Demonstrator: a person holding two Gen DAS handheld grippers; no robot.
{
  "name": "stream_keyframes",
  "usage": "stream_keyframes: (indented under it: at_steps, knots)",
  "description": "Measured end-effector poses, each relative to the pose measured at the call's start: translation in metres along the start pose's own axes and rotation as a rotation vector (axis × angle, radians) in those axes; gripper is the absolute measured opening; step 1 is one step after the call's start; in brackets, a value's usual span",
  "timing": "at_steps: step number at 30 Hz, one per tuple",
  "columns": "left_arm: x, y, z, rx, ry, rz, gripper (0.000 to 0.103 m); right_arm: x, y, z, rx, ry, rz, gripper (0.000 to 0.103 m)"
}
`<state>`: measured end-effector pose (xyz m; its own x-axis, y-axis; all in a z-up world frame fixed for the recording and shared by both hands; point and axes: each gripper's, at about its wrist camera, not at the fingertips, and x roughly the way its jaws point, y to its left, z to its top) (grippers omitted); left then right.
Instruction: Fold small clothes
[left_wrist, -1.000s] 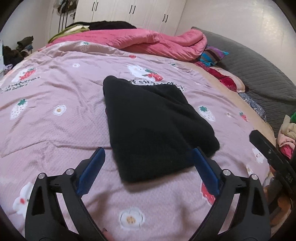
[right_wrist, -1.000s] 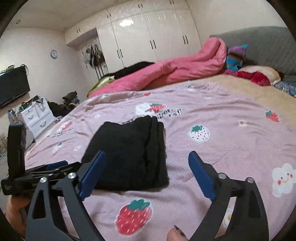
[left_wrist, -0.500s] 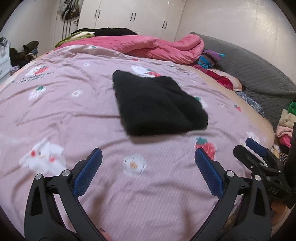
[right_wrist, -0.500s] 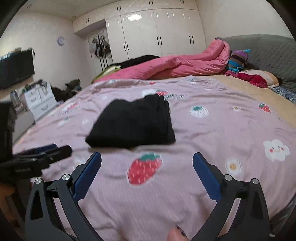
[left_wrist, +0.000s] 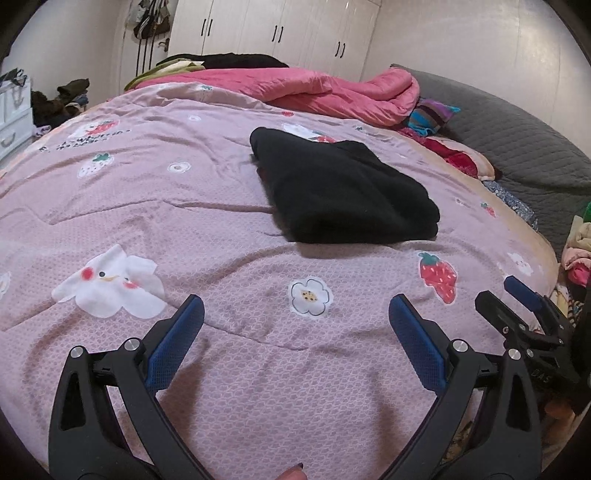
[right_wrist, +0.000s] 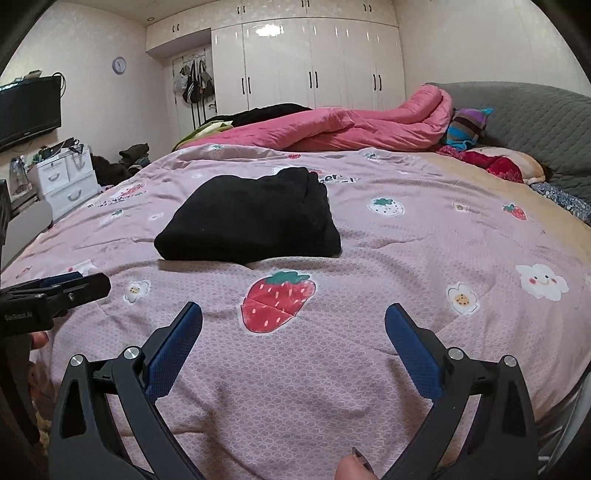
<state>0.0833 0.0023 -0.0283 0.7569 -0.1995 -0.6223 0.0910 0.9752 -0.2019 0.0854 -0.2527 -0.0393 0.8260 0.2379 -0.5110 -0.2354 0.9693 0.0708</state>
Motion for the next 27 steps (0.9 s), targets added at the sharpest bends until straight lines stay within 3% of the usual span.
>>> stream_keyframes:
  at_steps: [27]
  knots:
    - [0.003,0.002,-0.002,-0.018,0.013,0.018,0.094,0.011,-0.008,0.000,0.030,0.007,-0.028,0.099]
